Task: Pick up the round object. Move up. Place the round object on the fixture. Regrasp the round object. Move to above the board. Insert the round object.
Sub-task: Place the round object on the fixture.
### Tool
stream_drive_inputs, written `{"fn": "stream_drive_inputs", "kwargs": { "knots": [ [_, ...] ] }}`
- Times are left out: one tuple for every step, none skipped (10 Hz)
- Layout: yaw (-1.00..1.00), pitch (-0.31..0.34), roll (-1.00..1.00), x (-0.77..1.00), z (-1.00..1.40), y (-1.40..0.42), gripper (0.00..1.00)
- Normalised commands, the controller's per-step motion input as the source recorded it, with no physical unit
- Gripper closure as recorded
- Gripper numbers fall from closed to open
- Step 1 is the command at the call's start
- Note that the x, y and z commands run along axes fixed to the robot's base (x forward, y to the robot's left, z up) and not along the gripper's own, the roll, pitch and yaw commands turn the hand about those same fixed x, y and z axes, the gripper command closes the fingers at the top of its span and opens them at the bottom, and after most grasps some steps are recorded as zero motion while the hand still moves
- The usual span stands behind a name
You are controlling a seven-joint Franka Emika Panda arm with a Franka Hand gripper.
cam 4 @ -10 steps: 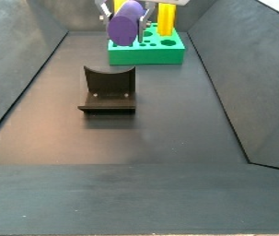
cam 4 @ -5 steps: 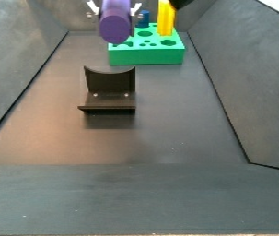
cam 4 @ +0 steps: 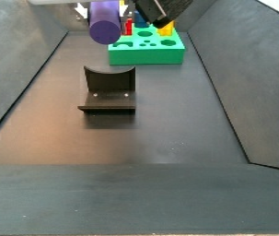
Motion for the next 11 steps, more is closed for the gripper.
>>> {"fn": "stream_drive_inputs", "kwargs": {
  "knots": [
    [-0.13,0.107,-0.21,0.05,0.01,0.03,1.0],
    [-0.2,-0.014,-1.0,0.1,-1.0,0.06,1.0],
    [-0.2,-0.022,-1.0,0.1,-1.0,0.07,1.0],
    [-0.19,-0.014,-1.0,0.11,-1.0,0.07,1.0],
    [-0.18,-0.004,-1.0,0.12,-1.0,0.07,1.0],
    [-0.18,-0.002,-1.0,0.13,-1.0,0.08,1.0],
    [-0.17,-0.006,-0.96,0.14,-1.0,0.09,1.0],
    [-0.13,-0.011,-0.73,0.15,-1.0,0.1,1.0],
    [-0.11,-0.014,-0.56,0.16,-1.0,0.1,1.0],
    [-0.09,-0.006,-0.39,0.17,-1.0,0.11,1.0],
    [-0.07,0.002,-0.23,0.18,-1.0,0.11,1.0]
  ]
}}
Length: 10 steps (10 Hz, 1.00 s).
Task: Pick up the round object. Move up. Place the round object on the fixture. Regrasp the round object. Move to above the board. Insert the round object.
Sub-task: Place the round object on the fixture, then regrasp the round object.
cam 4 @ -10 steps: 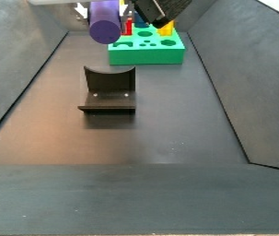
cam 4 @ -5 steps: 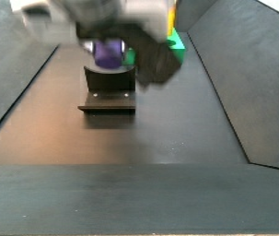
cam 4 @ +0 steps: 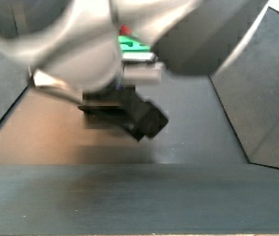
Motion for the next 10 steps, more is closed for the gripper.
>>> {"fn": "stream_drive_inputs", "kwargs": {
  "knots": [
    [-0.06,-0.001,-0.18,0.16,-0.87,0.1,1.0],
    [-0.05,-0.008,-0.16,0.13,-0.67,0.08,1.0],
    [-0.05,-0.011,-0.13,0.1,-0.51,0.07,1.0],
    [-0.04,-0.012,-0.1,0.07,-0.51,0.05,1.0],
    [-0.04,-0.01,-0.1,0.07,-0.51,0.05,1.0],
    [0.0,0.0,0.0,0.0,-0.17,-0.5,1.0],
    [0.0,0.0,0.0,0.0,0.0,0.0,0.0],
    [-0.04,-0.029,0.06,0.0,1.0,0.0,0.0],
    [-0.04,-0.027,0.06,0.0,1.0,0.0,0.0],
    [-0.02,-0.022,0.07,-0.02,1.0,-0.01,0.0]
  ]
}}
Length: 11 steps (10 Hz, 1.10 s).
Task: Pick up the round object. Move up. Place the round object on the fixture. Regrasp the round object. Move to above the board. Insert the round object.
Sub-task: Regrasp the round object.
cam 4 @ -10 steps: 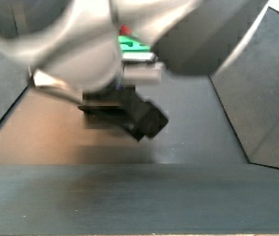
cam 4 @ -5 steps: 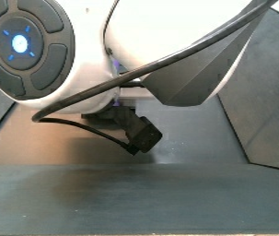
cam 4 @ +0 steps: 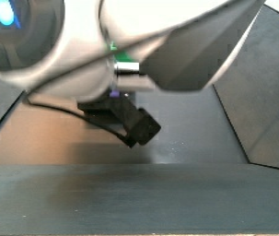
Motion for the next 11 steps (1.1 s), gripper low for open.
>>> {"fn": "stream_drive_inputs", "kwargs": {
  "knots": [
    [0.01,-0.013,0.07,-0.03,1.0,-0.01,0.0],
    [0.01,-0.006,0.07,-0.04,1.0,-0.01,0.0],
    [0.02,0.024,0.06,-0.04,0.87,0.0,0.0],
    [0.03,0.037,0.05,-0.03,0.75,0.0,0.0],
    [0.02,0.058,0.05,-0.03,0.57,0.01,0.0],
    [0.01,0.079,0.04,-0.02,0.33,0.01,0.0],
    [0.05,0.072,1.0,-0.09,1.0,-0.96,0.0],
    [0.04,0.072,1.0,-0.09,0.94,-1.0,0.0],
    [0.04,0.059,1.0,-0.12,0.9,-1.0,0.0],
    [0.04,0.053,1.0,-0.14,0.83,-0.98,0.0],
    [0.04,0.05,1.0,-0.11,0.62,-0.83,0.0]
  ]
}}
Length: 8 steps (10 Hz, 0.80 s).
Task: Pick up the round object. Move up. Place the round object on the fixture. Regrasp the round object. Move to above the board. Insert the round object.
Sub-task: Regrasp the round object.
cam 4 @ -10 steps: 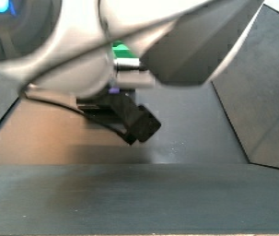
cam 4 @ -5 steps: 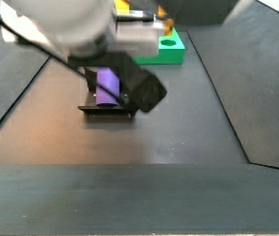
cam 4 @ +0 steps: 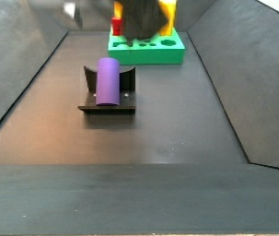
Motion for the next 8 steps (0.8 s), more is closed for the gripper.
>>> {"fn": "stream_drive_inputs", "kwargs": {
  "knots": [
    [0.04,0.049,1.0,-0.07,0.4,-0.65,0.0],
    [0.04,0.049,1.0,-0.03,0.1,-0.39,0.0],
    [0.04,0.048,1.0,-0.01,0.0,-0.19,0.0],
    [0.04,0.049,1.0,-0.01,0.02,-0.03,0.0],
    [0.04,0.048,1.0,-0.02,0.03,-0.01,0.0],
    [0.04,0.043,1.0,-0.01,0.01,-0.04,0.0],
    [0.04,0.04,1.0,-0.01,0.0,-0.03,0.0],
    [0.04,0.034,1.0,-0.01,0.01,-0.02,0.0]
  ]
}}
